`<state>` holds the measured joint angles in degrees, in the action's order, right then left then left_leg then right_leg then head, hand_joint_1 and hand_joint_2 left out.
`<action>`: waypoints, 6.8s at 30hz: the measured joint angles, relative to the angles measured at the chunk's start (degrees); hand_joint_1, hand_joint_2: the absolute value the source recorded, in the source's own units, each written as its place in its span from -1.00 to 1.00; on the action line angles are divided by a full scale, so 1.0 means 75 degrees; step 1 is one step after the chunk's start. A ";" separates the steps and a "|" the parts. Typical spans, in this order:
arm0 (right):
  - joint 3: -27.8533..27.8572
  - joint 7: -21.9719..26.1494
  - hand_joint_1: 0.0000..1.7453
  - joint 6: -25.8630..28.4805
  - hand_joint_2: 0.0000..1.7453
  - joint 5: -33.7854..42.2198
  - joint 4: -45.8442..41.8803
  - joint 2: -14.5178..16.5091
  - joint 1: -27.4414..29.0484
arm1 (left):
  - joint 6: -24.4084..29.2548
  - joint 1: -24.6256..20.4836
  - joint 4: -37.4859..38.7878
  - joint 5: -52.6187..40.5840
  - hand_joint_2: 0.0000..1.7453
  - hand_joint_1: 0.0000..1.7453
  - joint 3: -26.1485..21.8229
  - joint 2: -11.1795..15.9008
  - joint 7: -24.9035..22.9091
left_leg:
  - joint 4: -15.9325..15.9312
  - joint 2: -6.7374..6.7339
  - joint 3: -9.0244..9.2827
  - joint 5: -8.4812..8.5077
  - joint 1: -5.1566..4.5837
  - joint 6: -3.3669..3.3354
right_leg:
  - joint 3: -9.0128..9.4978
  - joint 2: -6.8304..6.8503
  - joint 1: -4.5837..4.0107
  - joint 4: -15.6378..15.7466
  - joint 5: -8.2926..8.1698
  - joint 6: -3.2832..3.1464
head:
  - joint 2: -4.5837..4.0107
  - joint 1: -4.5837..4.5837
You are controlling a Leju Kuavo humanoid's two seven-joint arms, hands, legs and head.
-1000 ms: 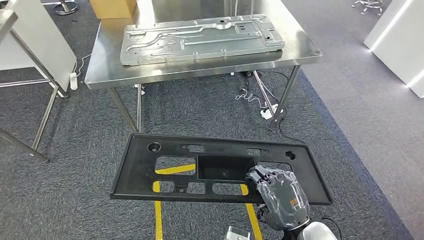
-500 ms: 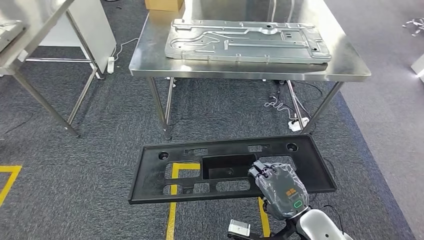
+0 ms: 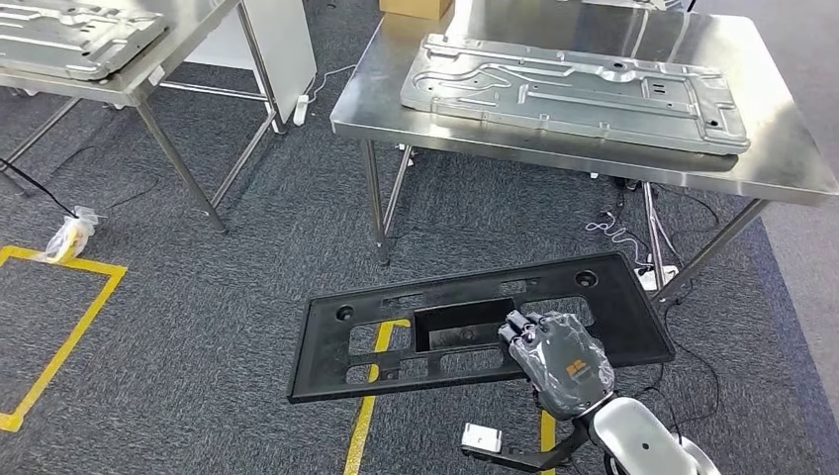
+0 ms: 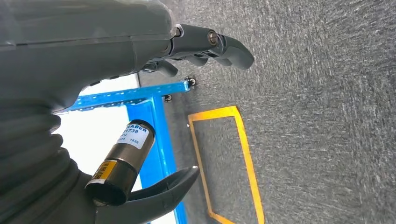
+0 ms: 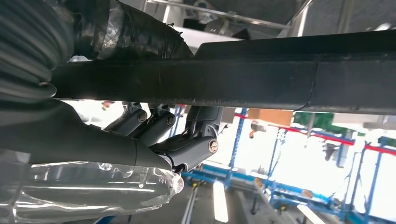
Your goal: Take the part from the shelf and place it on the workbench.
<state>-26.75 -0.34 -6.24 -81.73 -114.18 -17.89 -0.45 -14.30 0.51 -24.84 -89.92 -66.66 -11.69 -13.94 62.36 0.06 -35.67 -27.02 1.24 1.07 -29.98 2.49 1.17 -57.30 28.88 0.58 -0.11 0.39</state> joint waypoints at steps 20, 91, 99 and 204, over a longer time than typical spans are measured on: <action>0.0566 -0.0185 1.00 0.0200 1.00 -0.0260 -0.0380 -0.0018 0.0298 | -0.0358 0.0067 -0.0164 -0.0012 1.00 -1.00 0.0002 -0.0126 0.0017 | -0.0488 -0.0019 0.0238 0.0119 -0.0107 -0.0477 | -0.0054 -0.0076 0.0060 -0.0119 0.0107 0.0351 | 0.0000 -0.0014; 0.2785 0.0001 1.00 0.0229 1.00 0.0154 -0.1103 0.0575 0.1036 | -0.0620 0.0198 -0.0676 -0.0015 1.00 -1.00 -0.0382 -0.0471 0.0059 | -0.0565 0.0156 0.1227 -0.0523 -0.0153 -0.0448 | -0.1153 -0.0348 -0.0062 -0.0947 0.0292 0.0156 | -0.0001 -0.0067; 0.2996 0.0011 1.00 0.0196 1.00 0.0195 -0.1138 0.0627 0.1024 | -0.0613 0.0077 -0.0709 -0.0013 1.00 -1.00 -0.0407 -0.0488 0.0074 | 0.1070 0.0097 0.0588 -0.0623 -0.0151 -0.0144 | -0.0557 -0.0347 -0.0102 -0.0366 -0.0274 -0.0315 | 0.0000 -0.0056; -0.0275 0.1107 -1.00 0.1511 -1.00 0.1748 -0.1791 0.0950 0.1288 | -0.0655 -0.0026 -0.0755 -0.0014 -1.00 -1.00 -0.1112 -0.0601 -0.0074 | -0.0698 0.0037 0.1236 -0.0481 -0.0184 -0.0252 | -0.0724 -0.0264 -0.0076 -0.0291 -0.0586 -0.0130 | 0.0000 -0.0112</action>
<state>-28.82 7.96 5.09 -68.63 -127.60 -10.76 9.21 -19.21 0.32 -30.50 -90.02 -75.00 -16.20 -14.50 57.12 0.33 -26.40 -30.62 -0.14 -0.82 -35.41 0.52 0.60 -59.48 24.48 -0.39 -0.11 -0.45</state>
